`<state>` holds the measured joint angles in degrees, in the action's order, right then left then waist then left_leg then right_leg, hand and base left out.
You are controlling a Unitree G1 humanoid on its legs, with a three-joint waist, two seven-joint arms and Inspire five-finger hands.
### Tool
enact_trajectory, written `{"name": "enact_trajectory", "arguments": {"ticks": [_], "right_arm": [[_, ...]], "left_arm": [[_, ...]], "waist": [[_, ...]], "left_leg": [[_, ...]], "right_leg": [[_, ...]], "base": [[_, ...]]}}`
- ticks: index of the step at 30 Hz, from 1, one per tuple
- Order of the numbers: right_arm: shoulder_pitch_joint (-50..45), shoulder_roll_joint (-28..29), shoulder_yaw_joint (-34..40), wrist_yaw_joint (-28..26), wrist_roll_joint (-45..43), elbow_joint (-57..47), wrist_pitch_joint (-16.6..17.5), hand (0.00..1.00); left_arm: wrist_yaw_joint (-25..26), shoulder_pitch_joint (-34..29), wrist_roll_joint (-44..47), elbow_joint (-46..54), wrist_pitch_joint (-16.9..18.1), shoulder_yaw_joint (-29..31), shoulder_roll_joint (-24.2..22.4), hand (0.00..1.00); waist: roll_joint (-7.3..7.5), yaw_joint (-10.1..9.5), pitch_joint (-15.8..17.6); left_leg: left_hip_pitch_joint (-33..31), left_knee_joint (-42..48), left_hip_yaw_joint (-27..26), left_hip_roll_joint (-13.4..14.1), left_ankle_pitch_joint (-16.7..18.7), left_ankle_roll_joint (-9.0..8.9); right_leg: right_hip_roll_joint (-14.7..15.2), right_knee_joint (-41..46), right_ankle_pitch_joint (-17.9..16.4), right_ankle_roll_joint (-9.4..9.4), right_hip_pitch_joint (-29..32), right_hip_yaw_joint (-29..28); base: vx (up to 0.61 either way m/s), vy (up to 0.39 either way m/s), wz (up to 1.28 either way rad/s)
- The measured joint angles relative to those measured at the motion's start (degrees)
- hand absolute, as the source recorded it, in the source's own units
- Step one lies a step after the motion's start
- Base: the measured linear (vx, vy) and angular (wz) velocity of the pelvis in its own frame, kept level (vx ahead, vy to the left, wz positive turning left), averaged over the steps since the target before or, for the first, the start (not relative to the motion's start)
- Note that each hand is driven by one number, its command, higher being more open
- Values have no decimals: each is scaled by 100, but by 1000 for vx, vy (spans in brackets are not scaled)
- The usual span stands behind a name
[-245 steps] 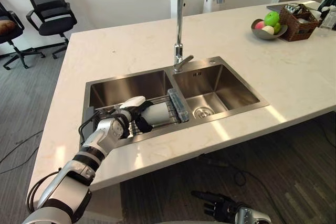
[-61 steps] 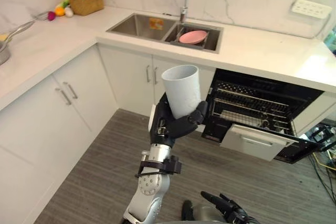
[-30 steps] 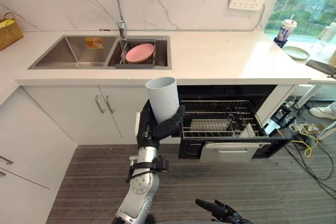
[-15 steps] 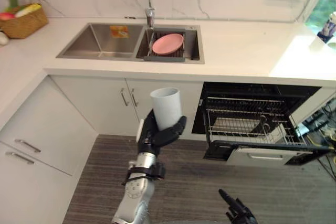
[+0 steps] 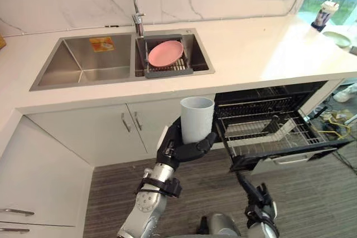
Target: Walk over to the sink, pick up the cup, carry it to the dishwasher, place the cup inside the dishwasher, then close the dishwasher door
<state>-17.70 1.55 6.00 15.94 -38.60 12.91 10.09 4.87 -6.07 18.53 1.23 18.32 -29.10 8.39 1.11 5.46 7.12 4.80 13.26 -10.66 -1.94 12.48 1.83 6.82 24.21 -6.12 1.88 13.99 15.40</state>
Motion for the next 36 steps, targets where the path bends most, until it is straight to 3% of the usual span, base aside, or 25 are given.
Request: {"name": "enact_trajectory", "arguments": {"ticks": [1,3,5,8,10,12,13,14,16,17,19,22,36], "right_arm": [[22,-87,-181,134,-55,-468,68,100],[-85,14,-314,176,-96,-576,71,100],[-74,-10,-551,178,-61,-998,82,100],[592,-277,-1090,0,380,-1831,383,100],[1151,-378,-1317,-259,579,-2060,601,100],[1527,-441,-1504,-473,808,-2105,730,100],[1537,-474,-1578,-488,886,-2097,729,100],[1536,-475,-1634,-491,944,-2092,729,100],[1545,-481,-1834,-499,1155,-2072,757,100],[1544,-484,-1856,-500,1186,-2058,766,100],[1514,-491,-1920,-506,1192,-2002,756,100],[1510,-497,-1878,-511,1184,-2000,762,100],[1460,-467,-1875,-496,1190,-1856,761,100]], "left_arm": [[32,-12,0,45,-60,3,-90,0],[37,-4,-56,110,-98,-90,-83,0],[76,85,-59,118,-114,-190,-82,0],[191,172,-263,117,-183,-320,-96,0],[277,166,-284,115,-252,-374,-92,0],[397,106,-274,131,-239,-317,-187,0],[399,50,-276,142,-215,-264,-239,0],[399,-7,-278,170,-201,-230,-260,0],[419,-224,-287,308,-94,-161,-269,0],[448,-243,-299,304,-73,-163,-258,0],[552,-293,-371,285,-78,-155,-201,0],[614,-192,-515,295,-78,-155,-214,0],[1255,-1,-1443,355,-345,-145,-244,0]], "waist": [[-123,-28,76],[-201,-72,34],[-214,-76,35],[-226,-143,36],[-231,-265,41],[-326,-414,106],[-374,-520,97],[-395,-596,84],[-520,-675,10],[-568,-684,-7],[-498,-675,12],[-519,-578,2],[-468,-622,-31]], "left_leg": [[41,166,5,171,174,-54],[66,174,-43,368,161,-74],[68,70,-68,503,150,-93],[25,23,-87,559,115,-146],[-164,510,-94,579,115,-146],[-792,2156,-91,763,111,-135],[-968,2546,-73,825,181,-177],[-1003,2490,-38,817,266,-204],[-969,1125,252,677,323,-302],[-937,853,228,690,134,-202],[-640,271,15,481,-161,-70],[-441,-216,2,266,-379,24],[-170,-659,210,54,-554,164]], "right_leg": [[-124,-60,-15,112,-133,17],[-416,-620,172,184,-425,19],[-645,-1083,394,247,-569,7],[-834,-1579,697,264,-654,-143],[-866,-1925,816,208,-815,-219],[-914,-2308,914,236,-1220,-316],[-948,-2331,918,242,-1293,-332],[-960,-2338,918,241,-1302,-375],[-999,-2369,972,162,-1204,-511],[-1025,-2380,990,134,-1183,-556],[-884,-2527,1157,-6,-1233,-750],[-733,-2588,1238,-47,-1223,-759],[-592,-2903,1325,-149,-1510,-586]], "base": [[206,-79,-15],[155,-104,-26],[108,-90,-25],[9,-25,-24],[-32,-2,-15],[-36,30,12],[-48,78,5],[-27,91,-28],[-13,99,-36],[28,116,-39],[62,120,-33],[83,155,1],[6,55,8]]}}
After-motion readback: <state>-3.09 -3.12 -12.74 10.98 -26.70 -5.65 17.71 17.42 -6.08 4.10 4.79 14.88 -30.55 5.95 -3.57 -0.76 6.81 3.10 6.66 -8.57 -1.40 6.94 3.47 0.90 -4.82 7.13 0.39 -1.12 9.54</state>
